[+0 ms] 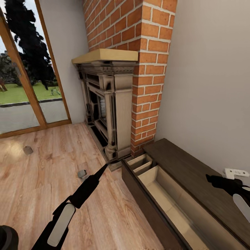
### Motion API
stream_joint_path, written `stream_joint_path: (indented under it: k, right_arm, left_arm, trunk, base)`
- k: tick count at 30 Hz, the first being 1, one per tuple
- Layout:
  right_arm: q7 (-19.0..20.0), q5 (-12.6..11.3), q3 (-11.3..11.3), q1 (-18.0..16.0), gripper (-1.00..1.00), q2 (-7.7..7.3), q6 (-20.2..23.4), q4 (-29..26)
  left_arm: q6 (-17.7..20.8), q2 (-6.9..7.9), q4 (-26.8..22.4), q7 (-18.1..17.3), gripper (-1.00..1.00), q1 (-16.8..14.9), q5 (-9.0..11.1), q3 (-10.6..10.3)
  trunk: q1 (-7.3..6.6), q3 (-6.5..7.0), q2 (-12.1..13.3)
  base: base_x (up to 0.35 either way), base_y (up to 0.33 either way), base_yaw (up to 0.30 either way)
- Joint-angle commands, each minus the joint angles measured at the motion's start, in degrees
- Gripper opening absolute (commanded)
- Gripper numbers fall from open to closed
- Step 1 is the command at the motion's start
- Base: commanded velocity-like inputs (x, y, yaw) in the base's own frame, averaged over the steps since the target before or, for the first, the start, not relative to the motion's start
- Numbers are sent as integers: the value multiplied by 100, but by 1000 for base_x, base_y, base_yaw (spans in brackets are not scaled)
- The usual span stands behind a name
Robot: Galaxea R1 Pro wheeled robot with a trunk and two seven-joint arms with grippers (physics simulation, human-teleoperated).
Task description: Place each of the two pumpkins and all three candles from the living room inside a cabinet in the living room (use any cabinet), then make sure every cabinet is closed, and position the cauldron so it is next to a table in the living room.
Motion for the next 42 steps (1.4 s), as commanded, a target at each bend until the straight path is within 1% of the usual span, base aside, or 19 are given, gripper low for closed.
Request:
stream_joint_path:
  k: [1,8,12,22,38,42]
  right_arm:
    - [0,-1,5,0,100,0,0,0]
    - [0,-1,13,0,100,0,0,0]
    - [0,6,13,0,100,0,0,0]
    - [0,3,13,0,100,0,0,0]
    - [0,2,16,0,100,8,0,6]
    - [-6,22,164,0,100,9,0,6]
  left_arm:
    - [1,2,0,0,100,0,0,2]
    - [-5,5,0,0,100,0,6,7]
    - [-5,-1,0,0,100,0,8,138]
    - [1,2,4,0,100,0,15,168]
    - [1,4,0,0,100,0,26,176]
    - [-1,8,0,0,100,0,19,168]
  trunk:
    - [0,2,0]
    - [0,16,0]
    - [0,24,0]
    - [0,45,0]
    - [0,77,0]
    - [0,81,0]
  base:
    - [-289,-159,286]
    - [-244,-137,286]
    - [-25,-15,286]
    - [-27,-1,286]
    - [-311,0,249]
    - [-240,0,179]
